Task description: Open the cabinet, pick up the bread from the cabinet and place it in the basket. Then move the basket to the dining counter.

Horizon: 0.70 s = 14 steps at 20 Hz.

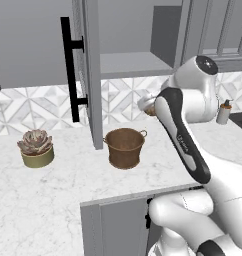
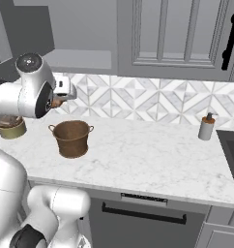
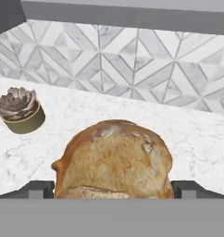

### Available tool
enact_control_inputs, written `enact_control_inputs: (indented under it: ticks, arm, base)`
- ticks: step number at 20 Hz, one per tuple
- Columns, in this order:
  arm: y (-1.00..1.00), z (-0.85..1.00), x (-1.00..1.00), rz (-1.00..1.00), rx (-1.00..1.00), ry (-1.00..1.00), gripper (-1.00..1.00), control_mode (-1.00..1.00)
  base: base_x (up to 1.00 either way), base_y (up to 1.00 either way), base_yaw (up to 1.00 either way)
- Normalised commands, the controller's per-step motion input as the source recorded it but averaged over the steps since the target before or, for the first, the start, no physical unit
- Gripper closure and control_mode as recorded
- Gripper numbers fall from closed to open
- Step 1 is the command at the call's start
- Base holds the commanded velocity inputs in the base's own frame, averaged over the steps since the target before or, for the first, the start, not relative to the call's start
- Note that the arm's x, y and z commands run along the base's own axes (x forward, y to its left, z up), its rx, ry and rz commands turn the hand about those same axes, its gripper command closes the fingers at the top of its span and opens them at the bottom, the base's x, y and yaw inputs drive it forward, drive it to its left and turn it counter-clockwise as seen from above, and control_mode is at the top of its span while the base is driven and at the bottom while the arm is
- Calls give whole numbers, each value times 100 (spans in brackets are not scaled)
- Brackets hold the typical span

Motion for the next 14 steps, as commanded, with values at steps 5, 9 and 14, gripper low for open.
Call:
enact_control_inputs:
  ticks: [5, 9, 14]
  arm:
    - [-3, -84, 7, 0, -6, 17, 100, -100]
    - [3, -65, 43, 0, -5, 14, 100, -100]
    - [3, -33, 66, 0, 0, 1, 100, -100]
  base:
    - [0, 0, 0]
    - [0, 0, 0]
    - [0, 0, 0]
